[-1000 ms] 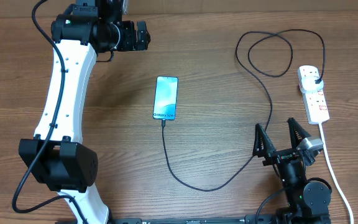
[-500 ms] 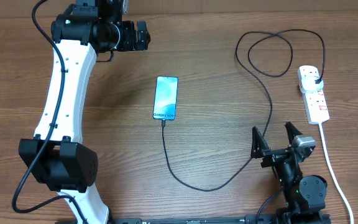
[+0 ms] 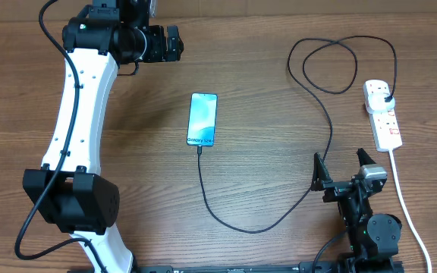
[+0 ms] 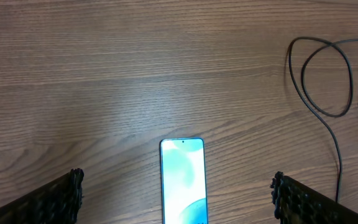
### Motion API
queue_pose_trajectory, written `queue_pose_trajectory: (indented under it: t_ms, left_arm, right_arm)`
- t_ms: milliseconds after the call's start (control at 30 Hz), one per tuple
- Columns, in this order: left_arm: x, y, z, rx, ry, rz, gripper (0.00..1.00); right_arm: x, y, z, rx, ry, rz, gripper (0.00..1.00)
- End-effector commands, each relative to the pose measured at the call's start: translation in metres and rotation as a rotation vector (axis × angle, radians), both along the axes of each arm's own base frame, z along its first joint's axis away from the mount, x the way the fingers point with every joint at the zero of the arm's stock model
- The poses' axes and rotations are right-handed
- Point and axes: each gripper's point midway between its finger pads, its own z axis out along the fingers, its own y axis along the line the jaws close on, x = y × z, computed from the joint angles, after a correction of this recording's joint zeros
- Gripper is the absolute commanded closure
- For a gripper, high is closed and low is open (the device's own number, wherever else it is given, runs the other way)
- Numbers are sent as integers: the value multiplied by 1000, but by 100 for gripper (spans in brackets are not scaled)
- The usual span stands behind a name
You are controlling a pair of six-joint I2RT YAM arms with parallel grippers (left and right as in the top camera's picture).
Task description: Plug charger to phone and switch on socket
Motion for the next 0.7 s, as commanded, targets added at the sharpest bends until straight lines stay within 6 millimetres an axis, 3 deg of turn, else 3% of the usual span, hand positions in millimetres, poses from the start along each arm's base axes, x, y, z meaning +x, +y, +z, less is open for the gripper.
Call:
queue_pose_trajectory:
  t_ms: [0,667]
  left_arm:
    - [1,1,-4,2,8,7,0]
    - [1,1,-4,2,8,7,0]
  right_arm:
    - [0,-4,-2,-36,-6,-21,0]
    - [0,-5,-2,-60,-8,-23,0]
